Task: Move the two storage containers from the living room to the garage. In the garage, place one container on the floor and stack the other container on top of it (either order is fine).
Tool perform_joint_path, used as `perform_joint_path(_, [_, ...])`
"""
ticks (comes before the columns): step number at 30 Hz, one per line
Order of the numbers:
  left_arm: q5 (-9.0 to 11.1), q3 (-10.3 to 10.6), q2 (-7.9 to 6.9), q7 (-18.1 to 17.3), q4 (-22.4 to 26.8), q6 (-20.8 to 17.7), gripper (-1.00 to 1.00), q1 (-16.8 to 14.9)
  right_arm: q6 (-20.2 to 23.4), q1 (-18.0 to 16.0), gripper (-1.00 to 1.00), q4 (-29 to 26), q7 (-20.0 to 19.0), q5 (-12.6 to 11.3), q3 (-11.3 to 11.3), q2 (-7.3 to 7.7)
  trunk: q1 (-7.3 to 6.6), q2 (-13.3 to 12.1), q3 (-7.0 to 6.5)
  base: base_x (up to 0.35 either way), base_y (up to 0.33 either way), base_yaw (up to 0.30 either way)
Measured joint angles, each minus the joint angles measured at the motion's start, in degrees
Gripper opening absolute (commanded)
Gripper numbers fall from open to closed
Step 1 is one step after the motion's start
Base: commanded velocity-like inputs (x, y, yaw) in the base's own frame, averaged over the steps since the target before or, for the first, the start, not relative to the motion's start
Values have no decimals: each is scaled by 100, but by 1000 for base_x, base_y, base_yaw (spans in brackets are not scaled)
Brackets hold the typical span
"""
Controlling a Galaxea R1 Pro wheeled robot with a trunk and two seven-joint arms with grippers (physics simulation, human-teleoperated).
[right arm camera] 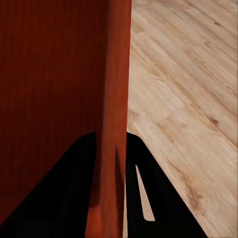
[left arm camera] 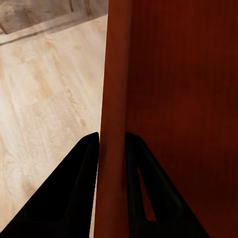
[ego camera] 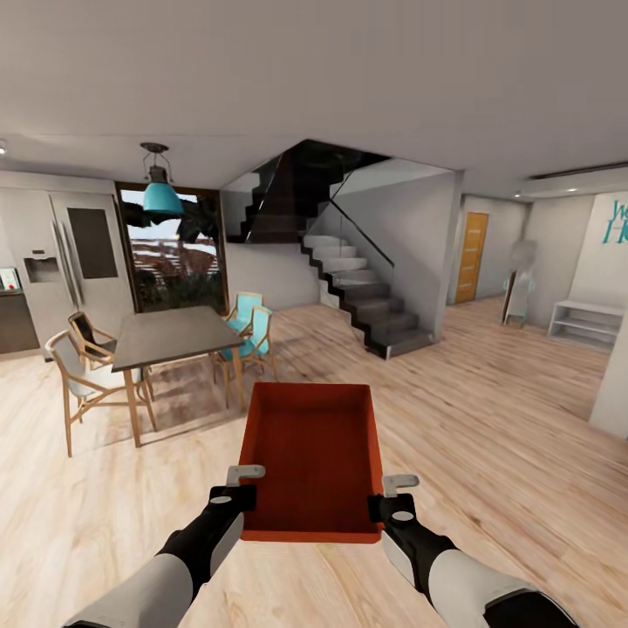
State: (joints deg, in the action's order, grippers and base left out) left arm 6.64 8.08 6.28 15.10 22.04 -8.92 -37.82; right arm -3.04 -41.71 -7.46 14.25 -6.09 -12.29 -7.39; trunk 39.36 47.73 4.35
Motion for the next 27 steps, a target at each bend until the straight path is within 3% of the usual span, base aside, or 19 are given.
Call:
perform_joint_path(15, [5,-1,-2,0,-8,-1,-100,0,12,0,-100,0,8,4,0,-4,0,0,0,323,0,-1])
perform_joint_path(27, [-7,4,-10,-6,2,6,-100,-2,-21,3,-100,3,51,-52,-47,-16,0,0,-9,323,0,-256])
